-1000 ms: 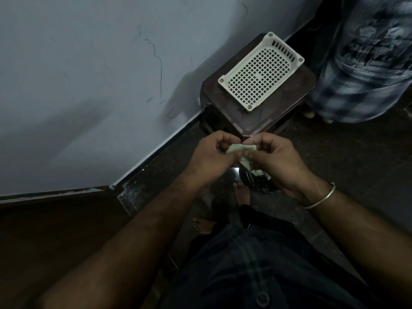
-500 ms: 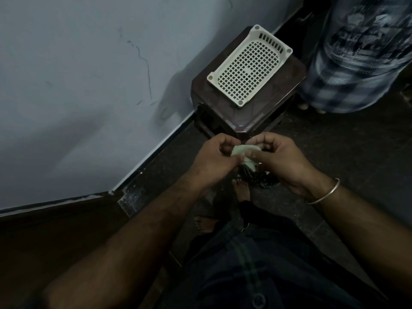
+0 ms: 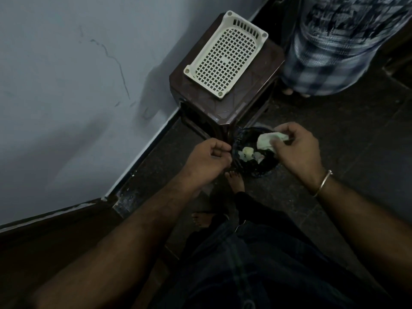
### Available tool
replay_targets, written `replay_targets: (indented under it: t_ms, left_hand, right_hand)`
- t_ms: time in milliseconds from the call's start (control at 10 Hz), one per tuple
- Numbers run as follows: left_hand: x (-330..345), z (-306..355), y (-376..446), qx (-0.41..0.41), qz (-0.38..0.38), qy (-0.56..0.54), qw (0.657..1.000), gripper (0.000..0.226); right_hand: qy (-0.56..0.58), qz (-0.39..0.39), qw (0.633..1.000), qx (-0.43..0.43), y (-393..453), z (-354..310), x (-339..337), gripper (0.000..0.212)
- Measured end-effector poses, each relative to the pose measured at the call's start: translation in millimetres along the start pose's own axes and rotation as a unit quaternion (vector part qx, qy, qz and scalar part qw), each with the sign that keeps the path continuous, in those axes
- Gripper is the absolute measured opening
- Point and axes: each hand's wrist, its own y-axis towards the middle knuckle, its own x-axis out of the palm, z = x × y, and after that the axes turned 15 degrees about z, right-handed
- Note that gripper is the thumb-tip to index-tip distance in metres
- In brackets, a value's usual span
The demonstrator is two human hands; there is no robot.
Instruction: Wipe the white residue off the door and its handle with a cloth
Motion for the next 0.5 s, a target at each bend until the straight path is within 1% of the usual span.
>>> replay_targets:
  t_ms: [100,200,300,400,500]
  left_hand:
    - [4.5,-2.8,-0.9,0.006,-0.001,0.010,1.000,0.016]
    - [8.3,-4.5,-2.4,0.004,-0.004,0.018,1.000,0.015]
    - [12.5,-5.7,-1.7,0.002,-0.002,0.020,1.000,0.014]
    - [14.9,-5.4,-2.8,0.001,-0.009,0.023,1.000,0.014]
    - [17.9,-5.2,-1.0,0.007,-0.006,0.028,1.000,0.014]
  right_hand:
    - [-0.027,0.041,0.996,-0.075,3.6,11.0,-6.3,0.010]
    - [-0.053,0.078,0.988,-0.126,8.0,18.3,-9.6,0.013]
    - [-0.059,0.102,0.983,-0.138,12.1,23.8,-9.2,0.016]
    - [-0.113,-0.014,0.987,-0.116,17.6,30.4,-4.8,0.028]
    - [-0.159,-0.121,0.978,-0.053,20.1,36.9,0.8,0.046]
